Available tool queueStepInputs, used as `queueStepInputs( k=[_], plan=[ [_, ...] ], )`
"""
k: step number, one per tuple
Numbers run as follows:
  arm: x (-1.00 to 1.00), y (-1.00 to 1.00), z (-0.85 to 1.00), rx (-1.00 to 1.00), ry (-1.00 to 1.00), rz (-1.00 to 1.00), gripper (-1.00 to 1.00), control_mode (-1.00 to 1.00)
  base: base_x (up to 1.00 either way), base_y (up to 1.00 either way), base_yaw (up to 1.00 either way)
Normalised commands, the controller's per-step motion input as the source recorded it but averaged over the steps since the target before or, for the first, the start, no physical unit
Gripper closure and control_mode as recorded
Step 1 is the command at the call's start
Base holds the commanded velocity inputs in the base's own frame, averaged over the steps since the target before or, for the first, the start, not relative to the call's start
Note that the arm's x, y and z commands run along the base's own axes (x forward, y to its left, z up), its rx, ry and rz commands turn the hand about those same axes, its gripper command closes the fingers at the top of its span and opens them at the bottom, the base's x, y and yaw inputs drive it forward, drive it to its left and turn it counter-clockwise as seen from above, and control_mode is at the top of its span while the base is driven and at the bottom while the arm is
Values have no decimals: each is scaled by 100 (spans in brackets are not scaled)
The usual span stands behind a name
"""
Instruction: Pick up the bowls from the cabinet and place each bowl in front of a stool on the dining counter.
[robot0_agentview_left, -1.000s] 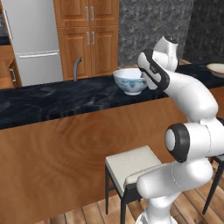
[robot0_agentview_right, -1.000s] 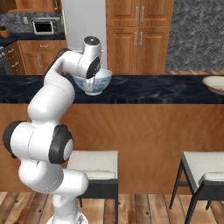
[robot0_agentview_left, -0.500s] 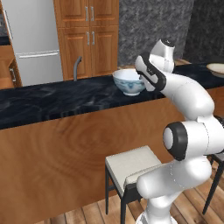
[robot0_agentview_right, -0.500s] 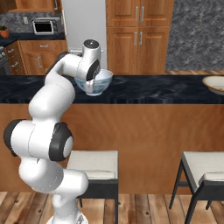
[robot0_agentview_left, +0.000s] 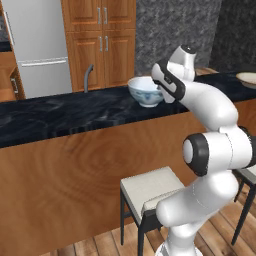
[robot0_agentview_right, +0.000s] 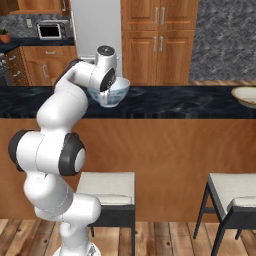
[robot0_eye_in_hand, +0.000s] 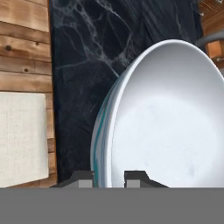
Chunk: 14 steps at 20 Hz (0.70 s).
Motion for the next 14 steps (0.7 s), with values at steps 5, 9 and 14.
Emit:
queueStepInputs(
  k=[5,9,14],
  plan=[
    [22,0,-3,0,0,0,100,-100,0,0,0],
    [2,1,-1,0,0,0,100,-100,0,0,0],
    [0,0,0,0,0,0,-100,-100,0,0,0]
  ],
)
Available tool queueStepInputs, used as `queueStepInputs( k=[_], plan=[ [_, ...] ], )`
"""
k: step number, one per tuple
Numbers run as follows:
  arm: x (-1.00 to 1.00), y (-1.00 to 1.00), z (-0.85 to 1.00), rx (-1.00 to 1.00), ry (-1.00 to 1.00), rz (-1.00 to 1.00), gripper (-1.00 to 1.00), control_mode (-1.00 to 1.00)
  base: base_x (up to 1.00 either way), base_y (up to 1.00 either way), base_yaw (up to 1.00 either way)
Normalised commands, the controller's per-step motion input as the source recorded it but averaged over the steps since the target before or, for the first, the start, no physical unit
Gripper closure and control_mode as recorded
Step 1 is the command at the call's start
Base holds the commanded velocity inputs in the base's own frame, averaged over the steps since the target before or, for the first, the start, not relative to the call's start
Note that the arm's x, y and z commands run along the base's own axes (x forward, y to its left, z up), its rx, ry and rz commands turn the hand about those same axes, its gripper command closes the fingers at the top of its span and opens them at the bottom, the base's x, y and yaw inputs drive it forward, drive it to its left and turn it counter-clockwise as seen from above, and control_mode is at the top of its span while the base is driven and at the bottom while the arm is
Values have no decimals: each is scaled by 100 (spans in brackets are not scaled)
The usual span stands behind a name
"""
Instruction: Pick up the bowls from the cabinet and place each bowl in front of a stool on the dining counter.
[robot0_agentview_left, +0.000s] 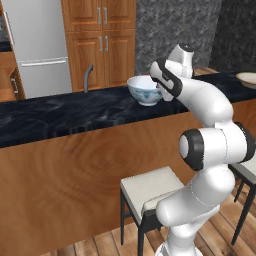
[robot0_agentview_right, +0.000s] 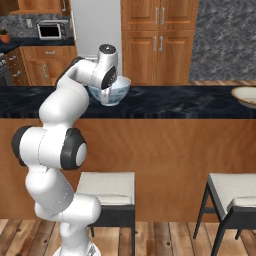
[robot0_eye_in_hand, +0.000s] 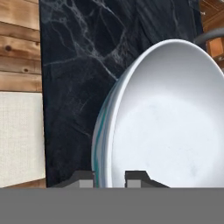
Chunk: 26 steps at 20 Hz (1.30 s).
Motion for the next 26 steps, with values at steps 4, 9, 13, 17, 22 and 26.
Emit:
queueStepInputs(
  k=[4,9,13,17,22,26],
  plan=[
    [0,0,0,0,0,0,-100,-100,0,0,0],
    [0,0,1,0,0,0,-100,-100,0,0,0],
    [0,0,4,0,0,0,-100,-100,0,0,0],
    [-4,0,18,-1,0,0,-100,-100,0,0,0],
    [-56,-28,40,-11,1,-1,-100,-100,0,0,0],
    [-98,-49,40,-15,0,0,-100,-100,0,0,0]
  ],
)
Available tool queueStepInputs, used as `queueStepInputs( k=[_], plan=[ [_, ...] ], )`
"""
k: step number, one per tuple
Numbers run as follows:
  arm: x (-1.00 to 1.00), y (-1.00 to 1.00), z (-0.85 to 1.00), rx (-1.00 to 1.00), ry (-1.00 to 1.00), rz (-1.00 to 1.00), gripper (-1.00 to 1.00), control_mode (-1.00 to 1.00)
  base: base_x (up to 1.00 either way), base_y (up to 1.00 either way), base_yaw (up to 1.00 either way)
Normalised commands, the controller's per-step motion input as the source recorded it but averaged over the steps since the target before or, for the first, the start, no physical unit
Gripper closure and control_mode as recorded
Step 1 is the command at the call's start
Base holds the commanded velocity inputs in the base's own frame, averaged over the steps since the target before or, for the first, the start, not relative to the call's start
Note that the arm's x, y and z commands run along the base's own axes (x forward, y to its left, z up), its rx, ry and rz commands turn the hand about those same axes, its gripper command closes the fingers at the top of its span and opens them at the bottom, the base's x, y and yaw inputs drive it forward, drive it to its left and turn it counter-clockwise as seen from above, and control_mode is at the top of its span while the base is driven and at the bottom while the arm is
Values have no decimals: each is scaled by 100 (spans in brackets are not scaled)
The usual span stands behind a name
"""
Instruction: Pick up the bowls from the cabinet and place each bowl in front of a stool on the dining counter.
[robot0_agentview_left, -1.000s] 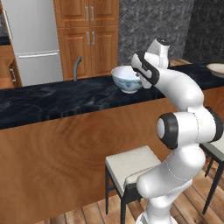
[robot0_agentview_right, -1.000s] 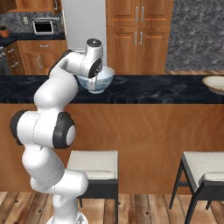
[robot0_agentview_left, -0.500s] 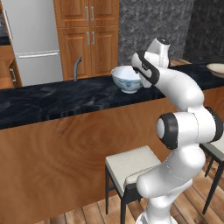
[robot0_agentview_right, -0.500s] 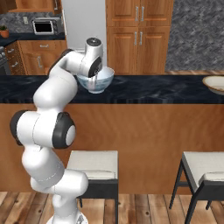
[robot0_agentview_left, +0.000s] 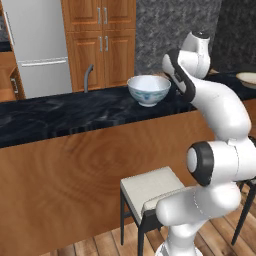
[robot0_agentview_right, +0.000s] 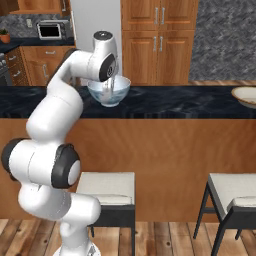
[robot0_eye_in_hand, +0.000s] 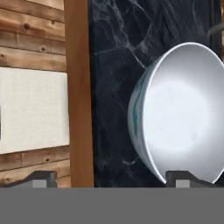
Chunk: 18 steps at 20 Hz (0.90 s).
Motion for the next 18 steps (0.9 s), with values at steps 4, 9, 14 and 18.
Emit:
queueStepInputs(
  k=[4,9,14,18],
  plan=[
    [-100,-52,22,-15,0,1,-100,-100,0,0,0],
    [-100,-31,34,-2,2,1,-100,-100,0,0,0],
    [-100,-26,9,-2,4,6,-100,-100,0,0,0],
    [-100,-4,0,0,7,9,-100,-100,0,0,0]
  ],
)
